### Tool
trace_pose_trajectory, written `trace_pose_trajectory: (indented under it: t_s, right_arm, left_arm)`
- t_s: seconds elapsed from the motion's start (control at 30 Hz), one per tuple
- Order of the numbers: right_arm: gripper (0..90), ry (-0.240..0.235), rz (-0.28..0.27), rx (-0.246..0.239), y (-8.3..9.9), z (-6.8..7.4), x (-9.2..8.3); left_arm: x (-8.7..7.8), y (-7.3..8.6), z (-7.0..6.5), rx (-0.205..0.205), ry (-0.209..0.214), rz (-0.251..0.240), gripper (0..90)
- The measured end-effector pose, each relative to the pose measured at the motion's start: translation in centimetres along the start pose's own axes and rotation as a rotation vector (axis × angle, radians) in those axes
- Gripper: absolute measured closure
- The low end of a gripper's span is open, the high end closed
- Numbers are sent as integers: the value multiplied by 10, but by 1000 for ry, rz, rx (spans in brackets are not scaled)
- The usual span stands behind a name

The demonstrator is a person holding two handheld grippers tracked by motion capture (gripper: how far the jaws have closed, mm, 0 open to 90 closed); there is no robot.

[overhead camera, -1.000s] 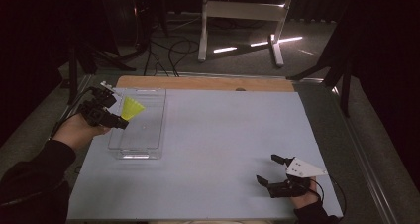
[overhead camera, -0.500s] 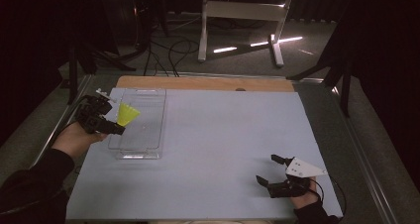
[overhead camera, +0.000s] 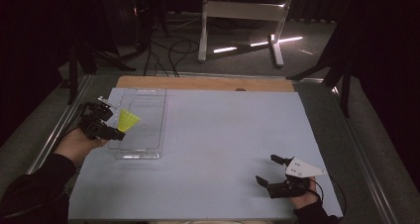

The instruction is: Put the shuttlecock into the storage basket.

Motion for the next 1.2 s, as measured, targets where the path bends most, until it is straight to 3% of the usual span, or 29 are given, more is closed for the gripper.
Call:
trace_pose_trajectory:
  t_s: [0.27, 0.5, 0.83, 1.2]
  right_arm:
    - [87, -3, 0, -2, 0, 0, 0]
    - [87, -5, 0, -3, 0, 1, 0]
    - [87, -9, 0, -4, 0, 1, 1]
    - [87, -10, 3, 0, 1, 1, 1]
  left_arm:
    - [11, 3, 9, 32, -24, 2, 655]
    - [22, 6, 16, 55, -45, 32, 655]
    - [31, 7, 16, 80, -56, 84, 654]
    - [33, 4, 15, 80, -86, 117, 648]
Point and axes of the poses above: each handheld gripper's, and its own axes: x roughly forward along the jaws, y roughly out of its underside, z roughly to its left, the point moved 9 cm from there along x, roughly forward along the jaws, and after that the axes turned 15 degrees about -x, right-handed, at the moved point
